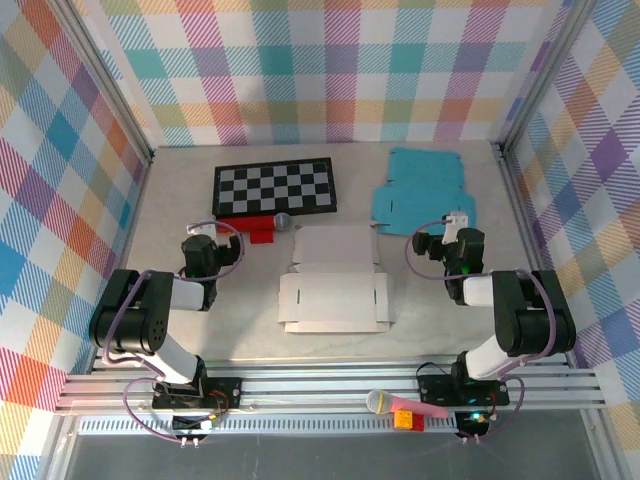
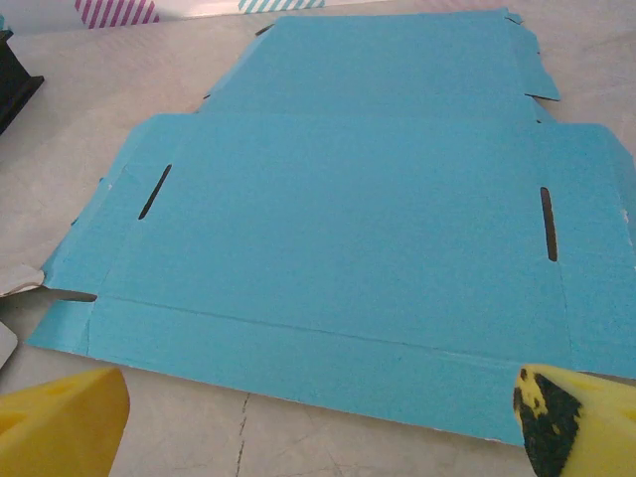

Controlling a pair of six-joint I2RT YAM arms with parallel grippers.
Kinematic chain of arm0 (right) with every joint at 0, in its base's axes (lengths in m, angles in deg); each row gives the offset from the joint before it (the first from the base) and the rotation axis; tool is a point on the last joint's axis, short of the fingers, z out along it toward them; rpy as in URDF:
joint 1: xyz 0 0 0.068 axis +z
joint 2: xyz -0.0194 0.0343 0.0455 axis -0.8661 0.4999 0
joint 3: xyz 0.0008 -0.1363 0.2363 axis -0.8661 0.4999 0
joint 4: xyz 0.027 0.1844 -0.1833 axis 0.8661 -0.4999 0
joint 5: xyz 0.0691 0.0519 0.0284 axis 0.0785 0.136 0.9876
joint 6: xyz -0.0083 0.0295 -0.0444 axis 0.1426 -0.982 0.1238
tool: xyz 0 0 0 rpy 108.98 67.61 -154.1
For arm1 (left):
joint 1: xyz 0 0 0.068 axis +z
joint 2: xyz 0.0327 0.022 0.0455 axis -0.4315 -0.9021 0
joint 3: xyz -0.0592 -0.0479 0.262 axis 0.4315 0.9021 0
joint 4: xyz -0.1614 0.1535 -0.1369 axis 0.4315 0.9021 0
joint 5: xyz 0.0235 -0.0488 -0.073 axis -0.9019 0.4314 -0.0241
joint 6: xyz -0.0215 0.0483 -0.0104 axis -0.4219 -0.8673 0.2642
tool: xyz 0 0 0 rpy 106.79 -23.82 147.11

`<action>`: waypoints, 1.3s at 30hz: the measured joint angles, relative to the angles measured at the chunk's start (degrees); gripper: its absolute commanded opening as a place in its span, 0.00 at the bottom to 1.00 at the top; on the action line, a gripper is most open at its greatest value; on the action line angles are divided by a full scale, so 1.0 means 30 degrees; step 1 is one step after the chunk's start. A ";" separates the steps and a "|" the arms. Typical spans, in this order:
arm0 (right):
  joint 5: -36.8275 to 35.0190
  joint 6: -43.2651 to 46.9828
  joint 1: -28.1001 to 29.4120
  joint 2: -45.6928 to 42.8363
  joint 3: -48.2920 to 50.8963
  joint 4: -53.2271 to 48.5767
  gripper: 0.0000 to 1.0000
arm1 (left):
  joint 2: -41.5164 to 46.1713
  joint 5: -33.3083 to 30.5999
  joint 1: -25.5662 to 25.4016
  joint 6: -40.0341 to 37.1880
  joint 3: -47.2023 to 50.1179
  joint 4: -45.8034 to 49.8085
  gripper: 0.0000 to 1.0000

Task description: Fold the paper box

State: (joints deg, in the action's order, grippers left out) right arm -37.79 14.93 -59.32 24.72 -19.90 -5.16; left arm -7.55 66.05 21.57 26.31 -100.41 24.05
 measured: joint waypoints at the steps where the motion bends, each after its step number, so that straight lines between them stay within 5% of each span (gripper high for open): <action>1: 0.0000 0.0000 0.0000 0.0000 0.0000 0.0000 0.99 | 0.0000 0.0000 0.0000 0.0000 0.0000 0.0000 1.00; 26: -0.0087 0.0000 0.0029 -0.0306 0.0000 -0.0437 0.99 | 0.0124 -0.0066 -0.0058 -0.0080 0.0000 0.0109 1.00; 39: -0.2667 -0.0197 0.0860 -0.9231 -0.2645 -0.6936 0.99 | 0.6543 -0.3366 -0.2929 -0.1056 -0.1770 0.4371 1.00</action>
State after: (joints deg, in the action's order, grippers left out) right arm -45.79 14.34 -56.74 -2.98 -27.83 -25.96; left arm 12.07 55.96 12.79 23.14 -105.72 37.17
